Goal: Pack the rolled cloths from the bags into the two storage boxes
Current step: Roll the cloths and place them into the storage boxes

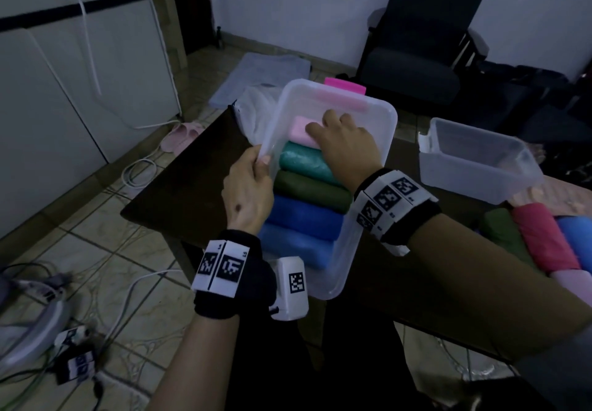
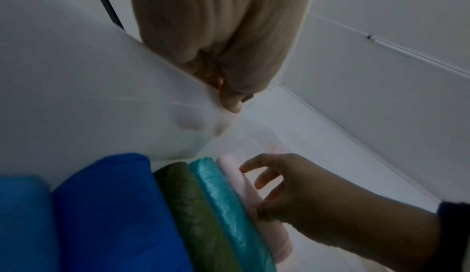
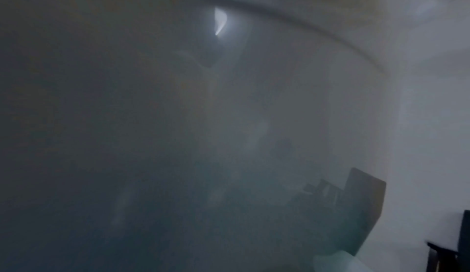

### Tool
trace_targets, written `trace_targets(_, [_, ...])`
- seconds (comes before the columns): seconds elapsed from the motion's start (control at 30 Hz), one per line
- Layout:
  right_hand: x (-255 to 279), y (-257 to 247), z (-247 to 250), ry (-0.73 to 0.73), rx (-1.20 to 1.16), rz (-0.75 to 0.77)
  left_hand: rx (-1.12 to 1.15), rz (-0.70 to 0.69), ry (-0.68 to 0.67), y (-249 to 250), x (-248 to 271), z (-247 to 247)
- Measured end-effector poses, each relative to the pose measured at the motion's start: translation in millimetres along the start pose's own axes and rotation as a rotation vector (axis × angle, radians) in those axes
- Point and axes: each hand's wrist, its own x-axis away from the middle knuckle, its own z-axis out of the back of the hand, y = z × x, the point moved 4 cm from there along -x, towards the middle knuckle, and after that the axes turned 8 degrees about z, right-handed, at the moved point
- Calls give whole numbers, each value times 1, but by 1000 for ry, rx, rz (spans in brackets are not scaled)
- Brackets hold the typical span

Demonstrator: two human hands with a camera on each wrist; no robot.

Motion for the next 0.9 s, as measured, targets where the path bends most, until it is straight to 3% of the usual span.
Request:
trace_targets(0.13, [-6,1,0,3,-5,-12,-6,-21,-3,1,0,1])
trace_targets(0.47, [-1,6,-19,-148,-183,0,-41,16,13,6,-5,-4])
trace_targets(0.53, [5,7,-16,24,-258,72,-64,33,7,9,-9,-7])
trace_targets(0.6, [19,5,-11,350,-284,75,-110,57,-11,11,-15,-12])
trace_targets(0.67, [42,4,-15,572,-420,-143,-149,82,-28,13,-23,-17])
trace_targets(0.7, [54,4,-22,596,-561,-282,-163,92,-38,14,-28,-21])
trace_targets(0.77, [72,4,-35,551,-910,-493,-178,118,-54,17,-38,-27])
trace_targets(0.83, [82,7,-49,437,-1216,-606,-206,146,-89,18,-46,-34])
trace_targets(0.9, [81,11,-59,311,-1309,-654,-256,168,-106,20,-56,-41])
